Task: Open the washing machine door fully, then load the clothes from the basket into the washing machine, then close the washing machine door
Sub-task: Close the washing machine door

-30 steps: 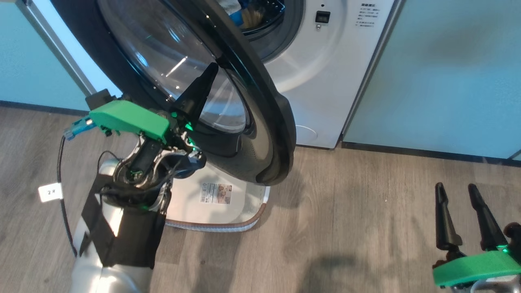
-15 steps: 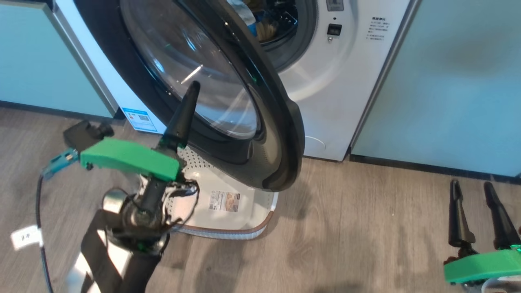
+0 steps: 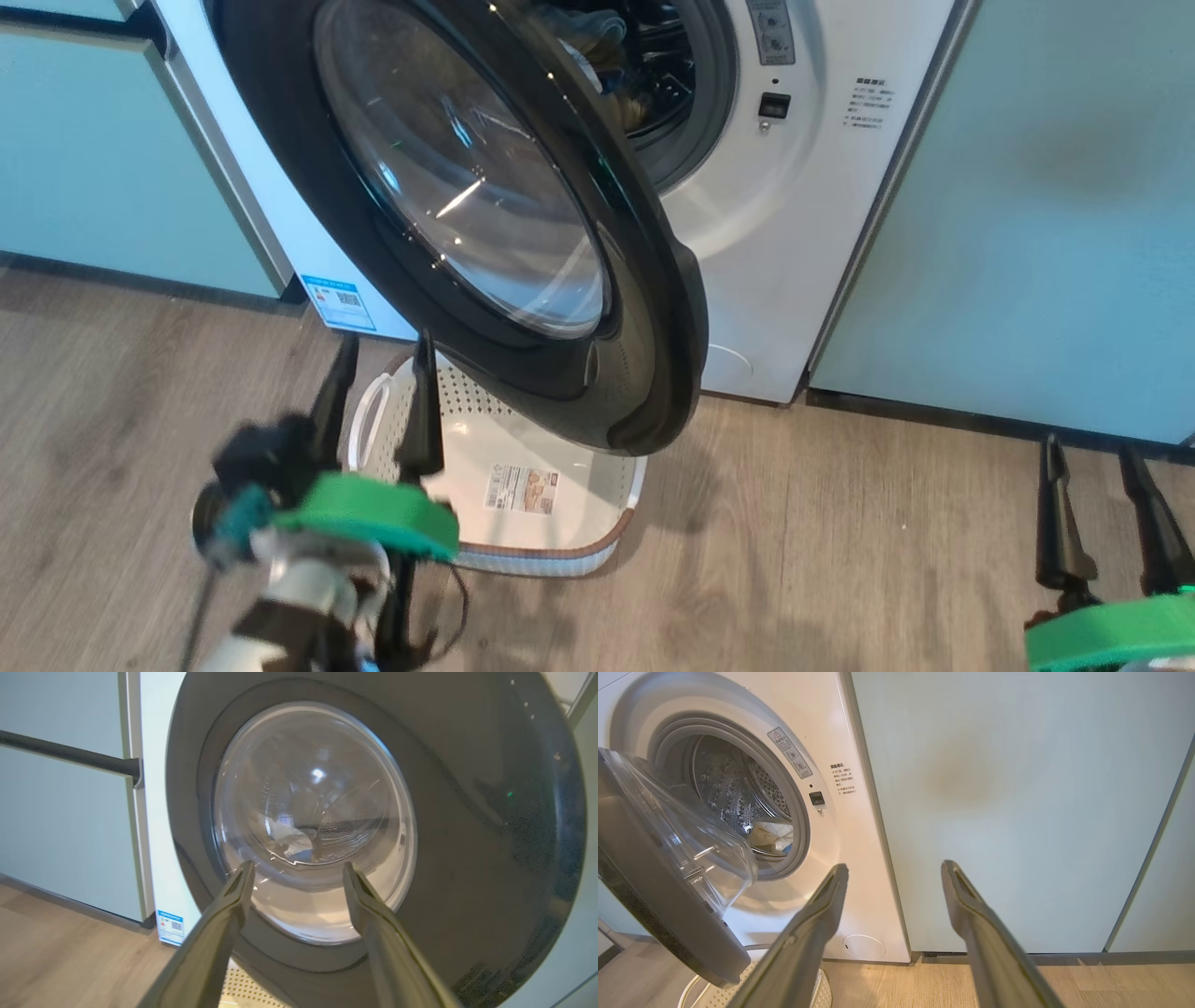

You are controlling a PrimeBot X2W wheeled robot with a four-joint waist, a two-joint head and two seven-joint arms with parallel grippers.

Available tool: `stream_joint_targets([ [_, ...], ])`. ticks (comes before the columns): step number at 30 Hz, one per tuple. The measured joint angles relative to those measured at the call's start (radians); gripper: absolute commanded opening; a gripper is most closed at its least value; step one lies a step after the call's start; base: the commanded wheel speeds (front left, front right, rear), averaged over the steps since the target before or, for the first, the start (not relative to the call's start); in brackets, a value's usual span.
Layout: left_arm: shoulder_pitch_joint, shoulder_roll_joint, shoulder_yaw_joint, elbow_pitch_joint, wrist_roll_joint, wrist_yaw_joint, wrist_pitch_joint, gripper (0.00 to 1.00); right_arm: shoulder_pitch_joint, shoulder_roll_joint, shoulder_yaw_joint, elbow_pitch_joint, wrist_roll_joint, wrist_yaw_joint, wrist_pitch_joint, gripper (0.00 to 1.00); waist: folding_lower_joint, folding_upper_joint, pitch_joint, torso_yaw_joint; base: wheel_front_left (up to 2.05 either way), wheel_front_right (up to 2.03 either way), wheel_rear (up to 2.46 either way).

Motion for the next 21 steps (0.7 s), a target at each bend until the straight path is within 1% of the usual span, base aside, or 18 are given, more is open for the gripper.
stream_joint_targets([
  [4,0.064,0.004,-0.029,0.000,0.081,0.061,-0.009,1.00,0.019,0.001,-0.004,-0.002,-0.007,0.000,0.000,1.00,0.0000,0.0000,-0.010,-0.004,0.00,0.00,0.00],
  [7,0.101,0.007,-0.044,-0.002,0.114,0.087,-0.015,1.00,0.034,0.003,-0.006,-0.005,-0.011,0.000,0.004,1.00,-0.0001,0.0000,-0.017,-0.007,0.00,0.00,0.00],
  [10,0.128,0.012,-0.054,-0.008,0.136,0.103,-0.016,1.00,0.052,0.003,-0.009,-0.016,-0.024,0.000,0.008,1.00,0.0000,0.0000,-0.022,-0.009,0.00,0.00,0.00],
  [16,0.172,0.013,-0.060,-0.030,0.147,0.120,-0.019,1.00,0.073,0.005,-0.013,-0.025,-0.026,0.000,0.014,1.00,0.0000,0.0000,-0.036,-0.018,0.00,0.00,0.00],
  [21,0.192,0.013,-0.062,-0.032,0.146,0.121,-0.019,1.00,0.091,0.006,-0.016,-0.034,-0.027,0.000,0.023,1.00,0.0000,0.0000,-0.044,-0.021,0.00,0.00,0.00],
])
